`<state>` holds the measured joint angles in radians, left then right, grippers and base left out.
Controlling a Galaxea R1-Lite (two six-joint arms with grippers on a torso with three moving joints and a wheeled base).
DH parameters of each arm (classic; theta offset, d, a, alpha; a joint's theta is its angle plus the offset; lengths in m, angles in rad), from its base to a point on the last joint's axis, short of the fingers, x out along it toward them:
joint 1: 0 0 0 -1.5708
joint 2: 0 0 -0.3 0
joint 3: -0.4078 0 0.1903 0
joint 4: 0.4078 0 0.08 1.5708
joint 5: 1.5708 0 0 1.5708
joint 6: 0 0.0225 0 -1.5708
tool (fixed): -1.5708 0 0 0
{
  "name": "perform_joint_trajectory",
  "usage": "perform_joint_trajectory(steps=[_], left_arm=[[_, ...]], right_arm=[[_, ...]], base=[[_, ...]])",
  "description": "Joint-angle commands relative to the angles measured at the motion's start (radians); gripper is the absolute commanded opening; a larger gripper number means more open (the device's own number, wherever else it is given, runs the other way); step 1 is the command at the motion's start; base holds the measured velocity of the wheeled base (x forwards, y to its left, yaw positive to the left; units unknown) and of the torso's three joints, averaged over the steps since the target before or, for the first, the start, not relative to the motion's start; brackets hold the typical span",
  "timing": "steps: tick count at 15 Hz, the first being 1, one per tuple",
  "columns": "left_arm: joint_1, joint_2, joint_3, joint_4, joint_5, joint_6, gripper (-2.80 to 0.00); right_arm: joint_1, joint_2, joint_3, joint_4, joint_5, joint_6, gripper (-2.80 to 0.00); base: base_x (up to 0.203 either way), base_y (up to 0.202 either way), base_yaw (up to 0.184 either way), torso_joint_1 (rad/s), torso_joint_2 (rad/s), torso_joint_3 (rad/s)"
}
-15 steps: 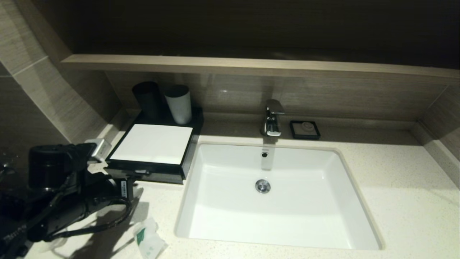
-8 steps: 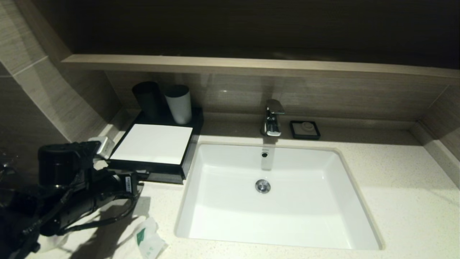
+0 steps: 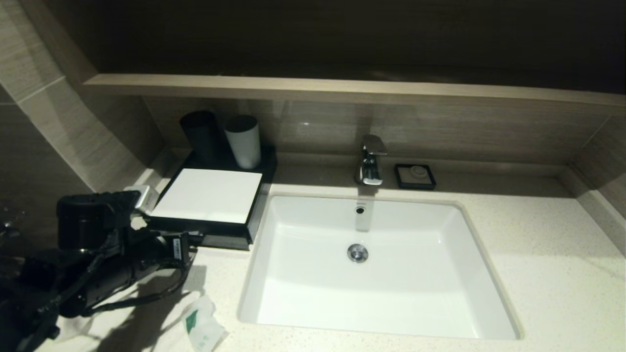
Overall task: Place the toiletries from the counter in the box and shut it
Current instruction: Open the drawer
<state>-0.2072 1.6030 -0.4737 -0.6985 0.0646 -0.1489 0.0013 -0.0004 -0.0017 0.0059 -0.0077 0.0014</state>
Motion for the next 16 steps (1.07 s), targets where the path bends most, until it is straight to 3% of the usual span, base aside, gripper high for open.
perform_joint_trajectory(steps=[1,16], left_arm=[[0.0,0.005,-0.01,-0.004,0.0,-0.001,-2.8],[-0.001,0.047,-0.046,-0.004,0.0,0.005,-2.8]], right_arm=[[0.0,0.0,0.0,0.0,0.0,0.0,-2.8],[0.0,0.0,-0.001,0.0,0.0,0.0,-2.8]], base=[[0.0,0.0,0.0,0.0,0.0,0.0],[0.0,0.0,0.0,0.0,0.0,0.0]])
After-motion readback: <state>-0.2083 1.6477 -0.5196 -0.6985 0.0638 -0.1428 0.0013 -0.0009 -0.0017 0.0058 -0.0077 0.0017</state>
